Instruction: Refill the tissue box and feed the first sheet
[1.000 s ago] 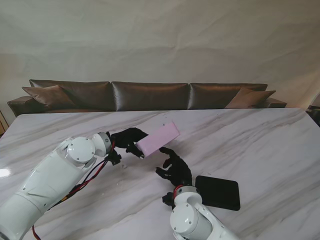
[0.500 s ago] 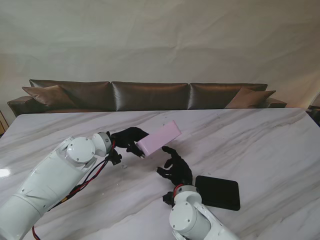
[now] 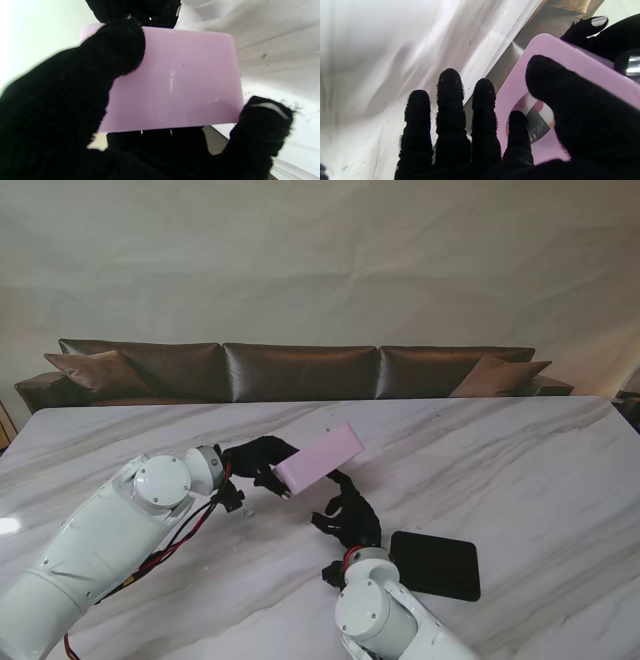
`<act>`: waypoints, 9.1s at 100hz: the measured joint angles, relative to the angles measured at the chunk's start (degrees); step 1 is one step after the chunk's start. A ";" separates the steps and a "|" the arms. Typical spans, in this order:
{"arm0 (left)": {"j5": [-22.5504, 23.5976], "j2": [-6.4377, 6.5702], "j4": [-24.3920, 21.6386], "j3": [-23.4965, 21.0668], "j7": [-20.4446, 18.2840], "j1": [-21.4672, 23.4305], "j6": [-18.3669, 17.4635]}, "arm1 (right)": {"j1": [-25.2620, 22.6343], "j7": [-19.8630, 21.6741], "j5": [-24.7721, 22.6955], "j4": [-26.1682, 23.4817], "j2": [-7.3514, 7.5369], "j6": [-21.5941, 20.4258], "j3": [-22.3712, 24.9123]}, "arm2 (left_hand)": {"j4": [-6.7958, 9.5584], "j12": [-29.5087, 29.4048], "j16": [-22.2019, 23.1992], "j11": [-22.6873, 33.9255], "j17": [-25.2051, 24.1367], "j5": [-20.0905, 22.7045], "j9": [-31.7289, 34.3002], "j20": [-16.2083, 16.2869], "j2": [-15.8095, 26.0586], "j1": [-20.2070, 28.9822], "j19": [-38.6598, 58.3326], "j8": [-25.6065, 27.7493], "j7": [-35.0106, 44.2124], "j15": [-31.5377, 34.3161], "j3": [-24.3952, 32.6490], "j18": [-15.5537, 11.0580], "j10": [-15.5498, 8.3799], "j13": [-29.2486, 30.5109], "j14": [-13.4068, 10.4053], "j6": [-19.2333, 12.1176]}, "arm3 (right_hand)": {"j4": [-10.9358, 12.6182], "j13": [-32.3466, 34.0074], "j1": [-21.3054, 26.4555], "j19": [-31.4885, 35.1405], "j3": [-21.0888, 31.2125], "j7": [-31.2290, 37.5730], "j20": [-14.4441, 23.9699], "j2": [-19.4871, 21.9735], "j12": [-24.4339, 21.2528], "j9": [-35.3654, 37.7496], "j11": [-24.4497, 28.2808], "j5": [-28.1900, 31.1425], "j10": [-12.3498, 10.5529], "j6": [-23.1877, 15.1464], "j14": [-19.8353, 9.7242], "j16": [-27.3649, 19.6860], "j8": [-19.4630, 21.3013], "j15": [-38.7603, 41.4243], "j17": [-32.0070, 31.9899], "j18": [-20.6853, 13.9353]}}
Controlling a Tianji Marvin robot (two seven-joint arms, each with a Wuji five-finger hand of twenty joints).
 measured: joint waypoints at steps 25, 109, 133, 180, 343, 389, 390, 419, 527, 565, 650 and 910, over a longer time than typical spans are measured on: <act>0.27 -0.01 0.08 0.15 0.04 -0.02 0.13 | 0.21 0.07 0.90 0.24 -0.18 -0.94 -0.24 | 0.00 0.01 0.00 0.00 0.02 0.00 0.00 0.00 0.00 0.00 0.00 0.10 0.00 0.00 0.00 0.00 0.00 0.05 0.00 0.00 | -1.37 0.00 2.13 -0.04 1.97 3.43 0.02 -2.48 1.32 0.00 0.61 8.75 -0.01 -2.25 -0.05 0.01 1.06 0.04 0.00 0.00; 0.91 -0.36 0.72 -0.09 1.89 -0.11 0.36 | -2.12 0.29 3.41 -1.45 -0.86 1.75 1.39 | 0.00 0.04 0.00 0.00 0.38 -0.64 0.02 -0.58 0.00 0.00 0.00 0.53 0.00 -0.05 0.00 0.00 0.00 0.59 -0.08 0.01 | -3.31 2.28 2.66 0.23 0.66 -0.10 -0.07 -4.09 4.63 2.28 1.43 8.67 0.00 -1.57 -0.38 0.12 4.87 2.83 1.24 0.00; 0.92 -0.34 0.49 -0.13 1.63 -0.02 0.53 | -2.10 1.09 2.38 -2.30 -0.12 1.53 1.04 | 0.00 0.04 0.00 0.00 0.44 -0.64 0.02 -0.59 0.00 0.00 0.00 0.53 0.00 -0.05 0.00 0.00 0.00 0.60 -0.11 0.01 | -4.13 2.28 5.81 0.24 2.35 -3.79 -0.07 -5.12 5.98 1.86 2.12 0.60 -0.54 -3.54 -0.58 1.23 1.74 4.31 1.24 -0.11; -0.16 -0.28 0.40 0.11 0.40 0.00 0.52 | -1.05 1.14 2.30 -1.91 -0.16 2.05 0.69 | 0.00 0.04 0.00 0.00 0.51 -0.64 0.02 -0.61 0.00 0.00 0.00 0.53 0.00 -0.05 0.00 0.00 0.00 0.60 -0.13 0.01 | -4.13 2.28 6.34 0.25 2.74 -3.64 -0.07 -5.12 5.99 1.77 2.14 -0.74 -0.60 -3.63 -0.74 1.36 -0.08 5.49 1.17 -0.57; 1.29 -0.21 -0.48 0.31 2.24 0.60 0.70 | -3.91 0.93 13.04 -4.92 -0.88 -1.49 2.18 | 0.01 0.10 0.00 0.00 0.63 -0.64 0.02 -0.67 0.00 0.01 0.00 0.66 -0.01 -0.05 0.00 0.00 0.00 0.63 -0.20 0.01 | -4.41 3.28 8.72 1.39 2.88 2.51 -0.07 -6.87 6.00 1.75 3.66 -0.59 -0.69 0.66 -1.32 1.46 -0.12 7.90 1.39 -0.64; 1.95 -0.05 -1.70 -0.15 2.82 1.27 0.60 | -2.33 0.30 16.67 -2.94 -1.77 -2.81 1.34 | 0.03 0.12 0.00 0.00 1.08 -0.64 0.02 -0.67 0.06 0.02 0.00 0.70 -0.01 -0.05 0.00 0.52 0.00 0.67 -0.21 0.01 | -4.80 3.83 9.24 1.51 2.87 3.15 -0.07 -7.44 6.00 1.76 4.23 -0.78 -0.69 0.00 -1.32 1.46 -0.09 8.35 1.50 -0.64; 1.95 -0.05 -1.70 -0.15 2.82 1.27 0.60 | -2.31 0.28 16.84 -2.92 -1.79 -2.90 1.34 | 0.03 0.12 0.00 0.00 1.09 -0.64 0.02 -0.67 0.06 0.02 0.00 0.70 -0.01 -0.05 0.00 0.52 0.00 0.67 -0.21 0.01 | -4.80 3.83 9.24 1.51 2.87 3.23 -0.07 -7.44 6.00 1.75 4.27 -0.77 -0.69 0.00 -1.32 1.46 -0.09 8.35 1.61 -0.64; 1.81 -0.10 -1.70 0.40 2.99 1.24 0.58 | -1.95 -0.21 20.97 -2.68 -2.38 -5.52 1.28 | 0.65 0.14 0.00 0.00 1.11 -0.64 0.02 -0.67 0.07 0.02 0.00 0.73 -0.02 -0.05 0.00 0.54 0.01 0.68 -0.21 0.00 | -4.82 3.84 10.72 1.55 3.30 4.05 0.00 -7.48 6.00 1.76 4.36 0.89 -0.69 1.48 -1.32 1.46 0.34 8.65 1.74 -0.64; 3.30 -0.06 -2.64 -0.46 3.36 1.80 2.01 | -1.98 -3.10 23.22 -1.69 -3.71 -5.82 1.90 | 0.66 0.18 0.00 0.00 1.11 -0.65 0.02 -0.67 0.07 0.02 0.00 0.78 -0.02 -0.05 0.00 0.54 0.01 0.68 -0.21 0.00 | -6.94 3.88 18.79 3.01 5.36 7.23 0.01 -11.40 7.59 2.36 8.64 6.88 -3.13 3.60 -0.46 -1.41 6.66 10.55 2.32 -0.73; 2.07 -0.13 -1.64 0.73 3.40 1.09 1.35 | -1.00 -4.68 28.64 -1.00 -4.20 -9.03 1.54 | 1.89 0.80 0.00 0.00 1.17 -0.55 0.02 -0.68 0.08 0.05 0.00 0.69 -0.02 -0.75 0.02 0.89 0.01 0.68 -1.06 -0.03 | -6.94 3.96 20.35 3.01 5.36 7.68 0.01 -11.40 8.22 2.36 8.64 6.16 -3.16 8.19 -0.46 -1.41 6.65 11.26 2.32 -0.73; 2.64 -0.76 0.22 1.81 3.96 0.18 1.13 | -1.73 -4.89 27.50 -1.68 -4.35 -10.97 1.82 | 1.95 1.51 0.13 0.32 1.19 -0.57 0.02 -0.68 0.10 0.05 0.00 0.79 -0.02 -0.90 0.05 0.90 0.02 1.31 -1.36 0.02 | -6.95 4.52 21.22 3.01 5.36 11.29 0.02 -12.02 8.90 3.48 8.64 17.31 -3.33 2.90 -0.46 -1.41 9.20 12.01 2.33 -0.76; 3.70 -0.31 -2.24 0.04 3.40 1.45 2.68 | -0.82 -3.68 27.85 0.03 -4.53 -6.46 3.61 | 2.39 1.51 0.13 0.32 1.21 -0.74 0.02 -0.71 0.10 0.06 0.00 1.44 -0.02 -0.90 0.10 0.90 0.03 1.88 -1.36 0.08 | -7.25 4.53 21.95 3.03 5.69 27.27 0.56 -13.22 9.52 2.96 8.64 29.70 -3.39 -6.46 -0.46 -1.41 36.72 12.07 1.78 -0.81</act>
